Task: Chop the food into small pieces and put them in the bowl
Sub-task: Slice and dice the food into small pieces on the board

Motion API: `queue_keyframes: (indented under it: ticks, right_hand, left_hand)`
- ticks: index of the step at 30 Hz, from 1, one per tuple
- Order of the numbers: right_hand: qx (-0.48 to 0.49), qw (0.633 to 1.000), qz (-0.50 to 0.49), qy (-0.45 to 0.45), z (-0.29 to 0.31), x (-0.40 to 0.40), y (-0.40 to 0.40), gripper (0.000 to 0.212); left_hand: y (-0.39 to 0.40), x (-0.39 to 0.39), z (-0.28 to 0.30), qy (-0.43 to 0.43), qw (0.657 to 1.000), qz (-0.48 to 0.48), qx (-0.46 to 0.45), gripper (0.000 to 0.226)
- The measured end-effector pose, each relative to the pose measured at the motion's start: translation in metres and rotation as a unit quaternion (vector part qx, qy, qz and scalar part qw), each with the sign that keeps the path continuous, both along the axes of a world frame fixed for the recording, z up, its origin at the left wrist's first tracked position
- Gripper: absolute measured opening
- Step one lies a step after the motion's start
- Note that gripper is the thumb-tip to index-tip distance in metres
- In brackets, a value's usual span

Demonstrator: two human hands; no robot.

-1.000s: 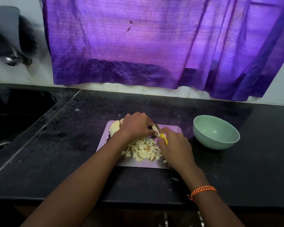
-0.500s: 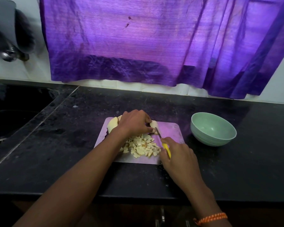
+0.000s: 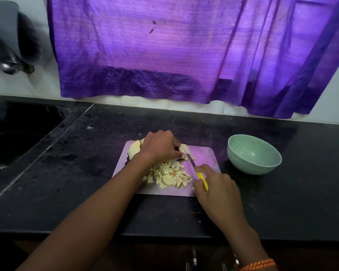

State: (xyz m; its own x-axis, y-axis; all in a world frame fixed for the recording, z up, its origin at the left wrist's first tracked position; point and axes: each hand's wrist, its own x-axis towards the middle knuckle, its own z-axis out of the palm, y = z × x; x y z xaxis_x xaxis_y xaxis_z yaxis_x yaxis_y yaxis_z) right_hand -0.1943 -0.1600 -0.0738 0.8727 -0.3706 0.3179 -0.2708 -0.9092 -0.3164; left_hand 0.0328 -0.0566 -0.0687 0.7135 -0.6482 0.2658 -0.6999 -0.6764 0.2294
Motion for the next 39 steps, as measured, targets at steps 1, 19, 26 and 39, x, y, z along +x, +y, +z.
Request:
queue_keyframes:
  ticks: [1,19,26,39]
  right_hand:
    - [-0.003,1.000,0.001,-0.001,0.001,0.007,0.000,0.038]
    - [0.037,0.998,0.019,-0.056,-0.006,0.065,-0.010,0.037]
    - [0.016,0.999,0.016,-0.044,-0.005,0.065,-0.006,0.034]
    - [0.012,0.999,0.032,-0.006,-0.004,0.045,-0.001,0.032]
  left_hand:
    - [0.000,0.000,-0.001,-0.003,1.000,-0.001,-0.001,0.050]
    - [0.001,0.007,-0.004,-0.011,1.000,-0.002,0.001,0.048]
    - [0.000,0.005,-0.005,0.013,1.000,0.004,-0.012,0.036]
    - [-0.003,0.003,-0.006,0.044,0.999,0.023,-0.016,0.037]
